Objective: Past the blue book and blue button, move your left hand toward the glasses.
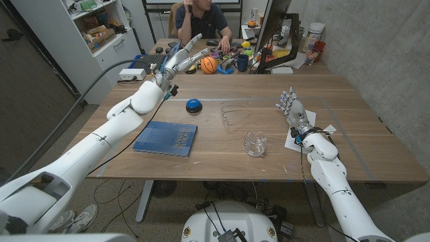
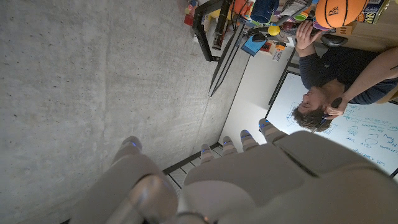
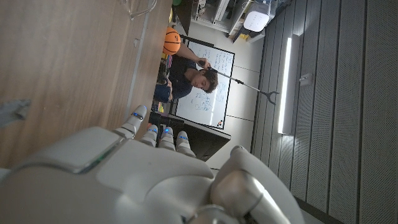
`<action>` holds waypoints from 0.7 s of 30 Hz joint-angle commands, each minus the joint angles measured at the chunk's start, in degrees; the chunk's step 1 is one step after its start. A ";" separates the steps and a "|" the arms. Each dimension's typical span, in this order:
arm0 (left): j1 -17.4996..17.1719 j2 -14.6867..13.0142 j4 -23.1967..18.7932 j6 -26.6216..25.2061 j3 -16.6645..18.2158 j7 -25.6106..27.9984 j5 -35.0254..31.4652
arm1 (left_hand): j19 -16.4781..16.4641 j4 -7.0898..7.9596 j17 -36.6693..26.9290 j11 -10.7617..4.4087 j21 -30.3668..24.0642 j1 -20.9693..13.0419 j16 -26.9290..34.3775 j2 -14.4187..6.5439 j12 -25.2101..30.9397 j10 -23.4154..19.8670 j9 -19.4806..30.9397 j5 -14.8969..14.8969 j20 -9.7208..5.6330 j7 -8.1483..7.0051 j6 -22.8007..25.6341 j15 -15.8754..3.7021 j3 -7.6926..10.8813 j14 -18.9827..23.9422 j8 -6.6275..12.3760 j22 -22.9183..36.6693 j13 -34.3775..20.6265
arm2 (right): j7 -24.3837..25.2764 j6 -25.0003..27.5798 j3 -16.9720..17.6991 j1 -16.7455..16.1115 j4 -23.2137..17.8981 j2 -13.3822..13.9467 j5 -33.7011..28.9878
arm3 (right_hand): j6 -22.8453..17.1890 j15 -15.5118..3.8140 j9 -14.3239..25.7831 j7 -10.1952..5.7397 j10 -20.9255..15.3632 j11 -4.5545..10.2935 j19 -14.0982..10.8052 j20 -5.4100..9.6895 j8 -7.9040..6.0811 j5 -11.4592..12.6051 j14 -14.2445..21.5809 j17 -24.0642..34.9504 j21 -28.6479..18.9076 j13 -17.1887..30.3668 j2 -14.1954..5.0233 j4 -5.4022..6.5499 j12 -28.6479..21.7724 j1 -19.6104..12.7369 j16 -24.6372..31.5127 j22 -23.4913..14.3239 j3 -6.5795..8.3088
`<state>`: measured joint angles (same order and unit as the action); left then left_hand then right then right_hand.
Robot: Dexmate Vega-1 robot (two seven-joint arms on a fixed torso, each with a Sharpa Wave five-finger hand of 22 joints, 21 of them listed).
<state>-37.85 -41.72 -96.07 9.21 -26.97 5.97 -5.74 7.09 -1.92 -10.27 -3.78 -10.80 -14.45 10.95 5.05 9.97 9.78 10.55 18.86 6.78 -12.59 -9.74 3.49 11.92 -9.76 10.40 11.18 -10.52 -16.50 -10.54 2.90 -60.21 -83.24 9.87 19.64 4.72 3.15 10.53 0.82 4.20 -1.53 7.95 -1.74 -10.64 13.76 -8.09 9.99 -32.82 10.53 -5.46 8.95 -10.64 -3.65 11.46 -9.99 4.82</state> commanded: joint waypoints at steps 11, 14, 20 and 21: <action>5.55 0.02 0.46 -3.75 -4.67 -5.90 -7.80 | 1.55 -1.77 -0.32 1.05 -0.18 -3.20 -0.29 0.64 0.24 11.79 0.14 1.31 1.86 -0.03 -8.17 0.13 -0.35 -10.29 -0.14 0.11 -0.32 | 1.21 -0.19 0.34 -0.65 -1.06 -0.36 -0.40 | -0.29 -0.12 0.08 0.06 0.03 0.35 0.31 -0.17 -0.40 0.17 -0.05 0.33 0.53 0.18 -1.35 0.32 -0.39 0.75 0.22 -0.33 -0.32; 6.39 0.03 0.43 -5.10 -5.75 -7.45 -9.10 | 2.27 -2.34 -0.32 1.21 -0.07 -4.21 -0.39 1.08 0.06 13.06 0.15 1.78 2.31 0.01 -9.23 0.24 -0.72 -11.68 -0.16 0.07 -0.32 | 1.26 -0.25 0.35 -0.45 -0.80 -0.46 -0.34 | -0.27 -0.11 0.08 0.08 0.07 0.30 0.29 -0.19 -0.39 0.18 -0.06 0.33 0.56 0.18 -1.34 0.32 -0.37 0.78 0.21 -0.33 -0.34; 7.91 0.65 1.83 -5.53 -7.43 -9.37 -10.48 | 2.92 -2.85 -0.31 1.75 -0.02 -5.01 -0.28 1.73 0.08 14.01 0.14 2.27 2.80 0.06 -10.63 0.76 -1.27 -12.53 -0.30 0.05 -0.32 | 1.12 -0.51 0.36 -0.18 -0.18 -0.44 -0.29 | -0.26 -0.12 0.07 0.11 0.04 0.47 0.25 -0.18 -0.36 0.19 -0.06 0.32 0.66 0.17 -1.33 0.34 -0.37 0.86 0.20 -0.33 -0.41; 8.14 0.78 2.10 -5.48 -7.67 -9.55 -10.69 | 2.92 -2.92 -0.31 1.79 -0.05 -5.10 -0.25 1.84 0.10 14.09 0.14 2.34 2.82 0.07 -10.83 0.86 -1.36 -12.58 -0.32 0.05 -0.32 | 1.16 -0.48 0.40 -0.14 -0.13 -0.49 -0.22 | -0.30 -0.13 0.07 0.13 0.02 0.50 0.25 -0.17 -0.37 0.19 -0.09 0.32 0.69 0.17 -1.33 0.34 -0.38 0.88 0.19 -0.33 -0.43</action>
<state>-32.24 -41.72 -95.67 4.91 -31.96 -0.38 -13.81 9.56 -4.48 -10.27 -2.54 -10.80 -18.82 10.51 6.69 9.97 9.96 10.54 20.79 9.23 -12.59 -9.73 4.00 10.78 -9.88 10.14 11.19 -10.52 -15.42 -10.73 3.21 -60.78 -84.20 9.51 19.35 4.60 3.15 10.52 0.94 4.21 -1.53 7.95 -1.74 -10.64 13.76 -8.09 9.99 -32.38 10.53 -5.22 9.02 -10.64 -3.41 11.46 -9.99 4.75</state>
